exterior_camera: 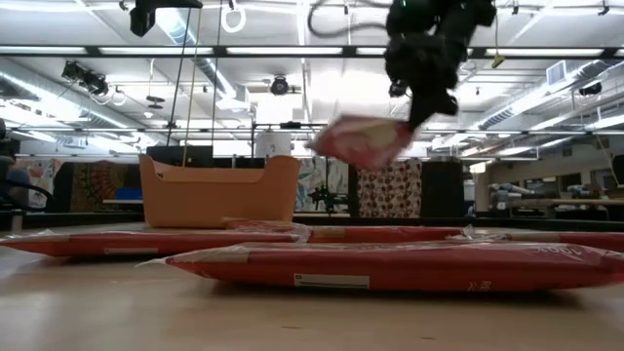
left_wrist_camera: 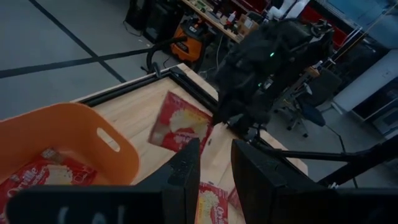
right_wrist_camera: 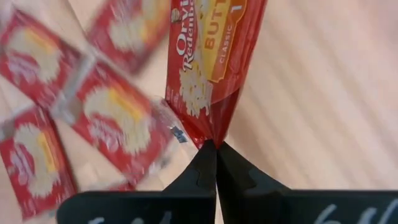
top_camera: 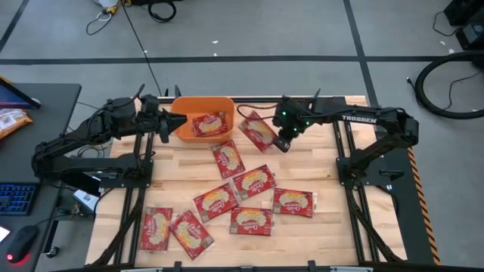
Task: Sort popcorn bags into baskets
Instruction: Put the red popcorn bag into the orange bin
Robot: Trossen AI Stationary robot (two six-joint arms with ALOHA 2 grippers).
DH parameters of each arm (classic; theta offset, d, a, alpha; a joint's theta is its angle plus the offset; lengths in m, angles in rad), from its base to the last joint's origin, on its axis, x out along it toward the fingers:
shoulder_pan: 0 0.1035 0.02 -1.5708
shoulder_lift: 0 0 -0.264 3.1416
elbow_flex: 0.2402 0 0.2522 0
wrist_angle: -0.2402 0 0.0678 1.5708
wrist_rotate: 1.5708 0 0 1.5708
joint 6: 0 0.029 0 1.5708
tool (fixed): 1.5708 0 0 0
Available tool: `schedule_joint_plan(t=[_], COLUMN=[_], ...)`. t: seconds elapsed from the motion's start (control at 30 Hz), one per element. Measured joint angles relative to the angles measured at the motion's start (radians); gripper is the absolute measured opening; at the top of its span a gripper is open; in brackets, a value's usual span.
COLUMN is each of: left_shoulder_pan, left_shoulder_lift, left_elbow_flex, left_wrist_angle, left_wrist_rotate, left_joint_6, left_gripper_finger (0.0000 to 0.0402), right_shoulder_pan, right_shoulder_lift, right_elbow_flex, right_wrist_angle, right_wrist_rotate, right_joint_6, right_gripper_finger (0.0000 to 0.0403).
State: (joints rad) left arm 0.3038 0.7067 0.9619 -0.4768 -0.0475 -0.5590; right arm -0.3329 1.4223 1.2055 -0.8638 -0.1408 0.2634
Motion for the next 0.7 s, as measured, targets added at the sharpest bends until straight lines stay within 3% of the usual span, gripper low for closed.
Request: schedule_joint_plan(t=[0.27,0.7], left_shoulder_pan=[0.000,0.000], left_shoulder_lift=[0.000,0.000], left_elbow_flex=[0.000,0.000], left_wrist_angle=[0.036,0.194], left_wrist_rotate=[0.000,0.000], left_joint_6=[-0.011,-0.011], left_gripper_finger=[0.0096,0.0096], right_shoulder_pan=[0.012,0.017], right_shoulder_lift=[-0.001,0.011], right_elbow_flex=[0.105,0.206], right_wrist_angle=[0.129,0.192], right_wrist_rotate=[0.072,0.163], right_joint_6=[-0.029,-0.049], right_gripper_finger=[0.0002,0.0002])
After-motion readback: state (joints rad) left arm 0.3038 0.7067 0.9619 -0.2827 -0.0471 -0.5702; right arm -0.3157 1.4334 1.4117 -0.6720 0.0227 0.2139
